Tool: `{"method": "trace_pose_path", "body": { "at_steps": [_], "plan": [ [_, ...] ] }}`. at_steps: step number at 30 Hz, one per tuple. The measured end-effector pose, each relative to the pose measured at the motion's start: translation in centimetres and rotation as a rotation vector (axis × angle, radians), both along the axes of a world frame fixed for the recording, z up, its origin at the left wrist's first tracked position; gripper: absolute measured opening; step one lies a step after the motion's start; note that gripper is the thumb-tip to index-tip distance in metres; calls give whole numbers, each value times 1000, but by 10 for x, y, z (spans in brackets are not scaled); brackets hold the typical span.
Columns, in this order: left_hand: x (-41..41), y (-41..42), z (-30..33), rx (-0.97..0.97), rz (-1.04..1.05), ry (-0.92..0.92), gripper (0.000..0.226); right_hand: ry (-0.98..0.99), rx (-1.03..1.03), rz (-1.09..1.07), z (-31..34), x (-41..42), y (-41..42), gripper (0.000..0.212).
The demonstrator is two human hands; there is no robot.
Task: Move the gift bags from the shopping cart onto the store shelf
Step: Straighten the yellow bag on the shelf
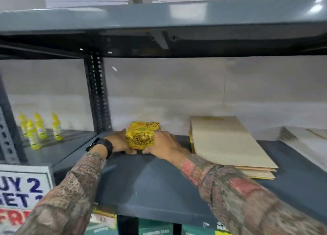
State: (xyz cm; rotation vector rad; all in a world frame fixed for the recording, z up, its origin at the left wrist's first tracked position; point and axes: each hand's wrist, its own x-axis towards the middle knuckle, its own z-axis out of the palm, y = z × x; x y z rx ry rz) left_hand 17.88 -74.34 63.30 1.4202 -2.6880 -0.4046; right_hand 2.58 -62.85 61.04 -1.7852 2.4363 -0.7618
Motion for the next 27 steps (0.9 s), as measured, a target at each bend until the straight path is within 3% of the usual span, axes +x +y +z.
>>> {"method": "trace_pose_path", "body": {
  "at_steps": [4, 5, 7, 8, 9, 12, 14, 18, 23, 27],
  "plan": [
    [-1, -25, -9, 124, 6, 147, 64, -88, 40, -41, -12, -3, -34, 56],
    [1, -31, -9, 175, -1, 176, 64, -127, 63, -51, -12, -6, -39, 57],
    [7, -41, -5, 306, 12, 313, 92, -261, 98, -75, -8, -12, -49, 75],
    [8, -44, -2, 396, 46, 436, 102, -387, 75, -88, -4, -15, -51, 80],
    [8, -50, -2, 485, 84, 573, 97, -552, 4, -97, -1, -19, -55, 77],
    [-6, -52, -4, 666, 130, 839, 45, -1085, -215, -115, 1, -24, -67, 44],
    [-12, -49, -6, 721, 132, 909, 55, -1255, -268, -108, -2, -20, -72, 38],
    [-13, -51, -8, 701, 143, 932, 55, -1281, -286, -105, -1, -15, -78, 25],
    [-12, -52, -8, 602, 252, 998, 69, -1227, -247, -119, 4, -17, -77, 48],
    [-7, -44, 4, 277, 180, 1060, 57, -1147, -359, -103, 29, -21, -44, 47]
  ]
}}
